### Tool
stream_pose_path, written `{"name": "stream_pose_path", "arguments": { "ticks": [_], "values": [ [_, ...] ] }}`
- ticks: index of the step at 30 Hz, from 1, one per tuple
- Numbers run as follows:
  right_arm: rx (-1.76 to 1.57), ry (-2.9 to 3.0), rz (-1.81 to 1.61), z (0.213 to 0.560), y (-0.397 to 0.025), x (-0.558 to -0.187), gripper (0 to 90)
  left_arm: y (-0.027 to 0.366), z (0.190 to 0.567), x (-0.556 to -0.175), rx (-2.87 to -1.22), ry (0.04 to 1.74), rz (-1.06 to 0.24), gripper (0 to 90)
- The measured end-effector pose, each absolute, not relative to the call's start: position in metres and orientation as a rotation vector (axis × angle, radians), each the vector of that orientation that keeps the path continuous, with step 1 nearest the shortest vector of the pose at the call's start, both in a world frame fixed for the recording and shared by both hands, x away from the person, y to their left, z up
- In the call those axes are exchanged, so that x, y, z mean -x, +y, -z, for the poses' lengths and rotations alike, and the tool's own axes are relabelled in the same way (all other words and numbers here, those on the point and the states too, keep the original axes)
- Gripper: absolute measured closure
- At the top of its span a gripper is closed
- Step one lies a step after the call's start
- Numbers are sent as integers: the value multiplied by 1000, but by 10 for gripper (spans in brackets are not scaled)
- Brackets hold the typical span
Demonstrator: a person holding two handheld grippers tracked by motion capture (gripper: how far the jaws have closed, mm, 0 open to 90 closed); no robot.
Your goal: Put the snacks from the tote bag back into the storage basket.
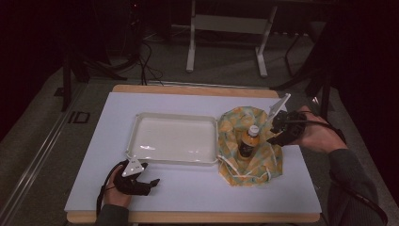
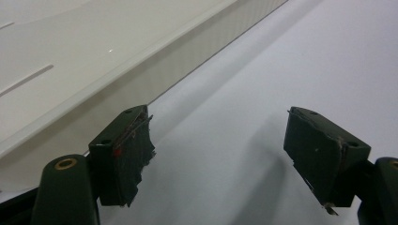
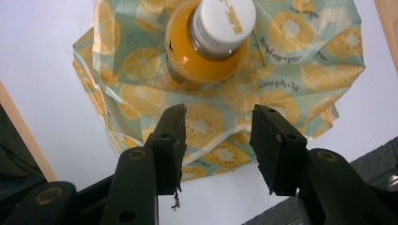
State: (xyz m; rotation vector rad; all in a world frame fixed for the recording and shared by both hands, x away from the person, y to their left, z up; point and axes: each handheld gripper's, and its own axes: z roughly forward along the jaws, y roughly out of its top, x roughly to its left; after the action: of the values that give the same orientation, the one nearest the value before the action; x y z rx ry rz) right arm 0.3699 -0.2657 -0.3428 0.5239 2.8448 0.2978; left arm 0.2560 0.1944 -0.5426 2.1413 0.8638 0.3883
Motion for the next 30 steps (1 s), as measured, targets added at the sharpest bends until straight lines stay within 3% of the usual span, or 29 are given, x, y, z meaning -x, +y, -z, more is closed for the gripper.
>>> {"name": "stream_pose_path", "arguments": {
  "ticks": [30],
  "values": [
    [-499,2869,-309,350,-234,-388,515,194,543,-256,-2141,863,-387,235]
  ]
}}
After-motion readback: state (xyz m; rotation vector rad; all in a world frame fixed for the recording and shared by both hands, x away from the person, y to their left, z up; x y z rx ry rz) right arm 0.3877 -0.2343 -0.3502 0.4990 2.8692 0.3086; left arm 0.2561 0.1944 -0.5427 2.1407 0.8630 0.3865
